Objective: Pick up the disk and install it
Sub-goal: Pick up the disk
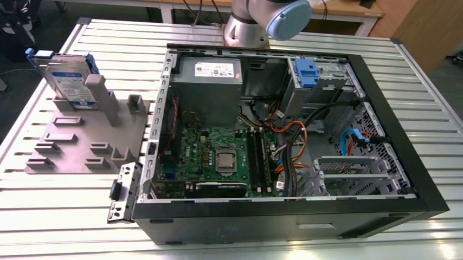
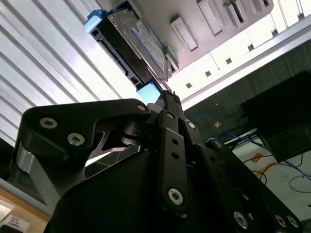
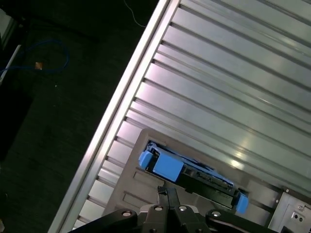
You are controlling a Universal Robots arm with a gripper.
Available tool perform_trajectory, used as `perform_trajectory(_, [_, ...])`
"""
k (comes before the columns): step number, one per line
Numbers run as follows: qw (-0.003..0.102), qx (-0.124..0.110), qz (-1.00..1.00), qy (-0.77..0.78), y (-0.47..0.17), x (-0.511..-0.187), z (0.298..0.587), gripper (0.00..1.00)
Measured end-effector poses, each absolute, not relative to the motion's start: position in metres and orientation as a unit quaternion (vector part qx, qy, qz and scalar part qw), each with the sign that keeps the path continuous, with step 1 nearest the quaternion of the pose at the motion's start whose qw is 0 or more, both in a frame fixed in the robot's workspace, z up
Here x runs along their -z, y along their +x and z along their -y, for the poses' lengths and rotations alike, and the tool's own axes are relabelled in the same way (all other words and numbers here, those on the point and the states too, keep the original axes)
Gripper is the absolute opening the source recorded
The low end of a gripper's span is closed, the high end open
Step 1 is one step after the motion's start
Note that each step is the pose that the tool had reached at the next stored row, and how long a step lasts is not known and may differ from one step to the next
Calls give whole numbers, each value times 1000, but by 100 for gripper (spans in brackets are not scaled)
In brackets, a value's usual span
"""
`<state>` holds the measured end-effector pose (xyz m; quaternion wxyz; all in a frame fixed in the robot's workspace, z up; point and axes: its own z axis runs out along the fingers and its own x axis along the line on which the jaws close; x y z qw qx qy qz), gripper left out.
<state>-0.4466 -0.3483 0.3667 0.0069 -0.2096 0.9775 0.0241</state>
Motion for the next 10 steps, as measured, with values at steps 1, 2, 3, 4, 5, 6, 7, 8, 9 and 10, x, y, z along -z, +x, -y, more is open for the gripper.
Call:
perform_trajectory(1, [7,-24,-977,-211,-447,-367,348,11])
perform_trajectory(2, [7,-24,-977,-212,-447,-367,348,11])
perform_trajectory(3, [7,-24,-977,-213,-447,-367,348,11])
perform_trajectory(4, [7,-24,-976,-215,-447,-367,348,11])
perform_trajectory(5, [7,-24,-976,-216,-447,-367,348,11])
perform_trajectory(6, [7,-24,-976,-218,-447,-367,348,11])
perform_trajectory(7, [7,-24,-975,-219,-447,-367,348,11])
perform_trajectory(8, [7,-24,-975,-220,-447,-367,348,11])
perform_trajectory(9, [7,-24,-975,-222,-447,-367,348,11])
perform_trajectory(10, [7,-24,-974,-223,-447,-367,348,11])
